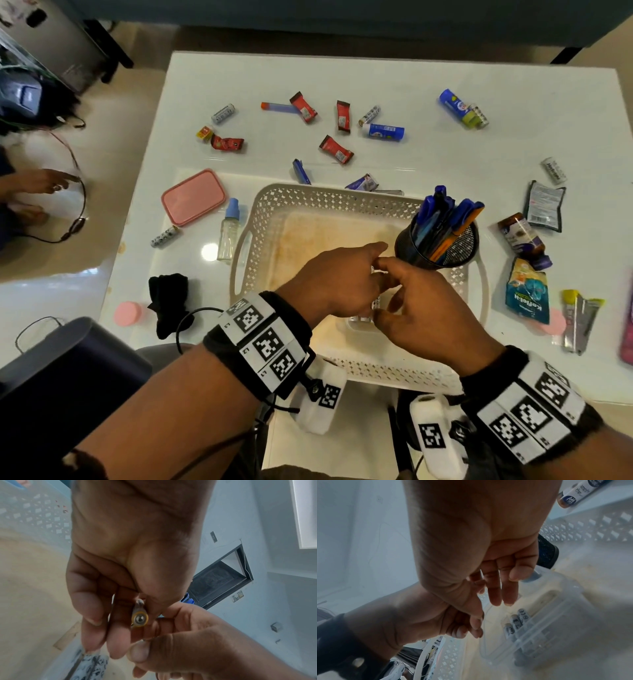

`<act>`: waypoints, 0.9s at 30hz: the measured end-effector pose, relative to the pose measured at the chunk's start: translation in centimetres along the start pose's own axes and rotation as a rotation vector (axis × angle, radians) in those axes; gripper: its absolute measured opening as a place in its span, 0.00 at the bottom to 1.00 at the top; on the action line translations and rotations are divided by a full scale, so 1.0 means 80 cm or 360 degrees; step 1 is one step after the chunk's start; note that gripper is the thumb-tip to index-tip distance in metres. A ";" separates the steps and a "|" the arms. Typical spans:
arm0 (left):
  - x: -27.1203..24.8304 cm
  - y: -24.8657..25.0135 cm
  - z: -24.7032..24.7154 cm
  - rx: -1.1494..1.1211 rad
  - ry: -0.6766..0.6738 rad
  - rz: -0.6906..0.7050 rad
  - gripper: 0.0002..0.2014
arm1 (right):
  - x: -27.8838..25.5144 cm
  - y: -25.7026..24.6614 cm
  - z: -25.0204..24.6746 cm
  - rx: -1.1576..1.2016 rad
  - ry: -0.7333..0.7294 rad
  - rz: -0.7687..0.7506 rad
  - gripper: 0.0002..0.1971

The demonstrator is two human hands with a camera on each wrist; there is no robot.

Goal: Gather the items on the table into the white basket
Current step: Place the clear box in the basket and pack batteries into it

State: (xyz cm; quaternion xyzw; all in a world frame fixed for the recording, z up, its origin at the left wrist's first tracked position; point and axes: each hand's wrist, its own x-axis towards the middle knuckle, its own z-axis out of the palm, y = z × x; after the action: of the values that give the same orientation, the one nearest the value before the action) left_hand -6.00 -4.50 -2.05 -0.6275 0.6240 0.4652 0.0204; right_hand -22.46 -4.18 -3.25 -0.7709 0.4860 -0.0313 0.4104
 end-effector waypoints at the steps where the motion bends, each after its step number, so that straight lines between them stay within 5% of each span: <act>1: 0.000 0.001 0.001 0.0013 0.0008 0.0001 0.30 | 0.001 0.001 0.000 0.0012 0.0001 -0.0005 0.31; 10: 0.006 -0.002 0.006 -0.0377 -0.0055 -0.0007 0.13 | 0.001 0.006 0.003 -0.0062 0.0072 0.0042 0.28; 16: 0.011 -0.011 -0.008 -0.0181 0.0022 -0.0059 0.29 | -0.004 0.009 -0.013 -0.0383 -0.0011 0.0150 0.24; 27: 0.020 -0.017 -0.005 0.0026 0.0056 -0.0058 0.26 | -0.018 -0.009 -0.025 -0.0778 -0.0082 0.0149 0.19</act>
State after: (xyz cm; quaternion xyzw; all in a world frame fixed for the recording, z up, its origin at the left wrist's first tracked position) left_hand -5.02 -5.62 -3.58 -0.6467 0.6165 0.4484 0.0230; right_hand -23.56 -4.16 -0.97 -0.8245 0.5038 0.1259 0.2249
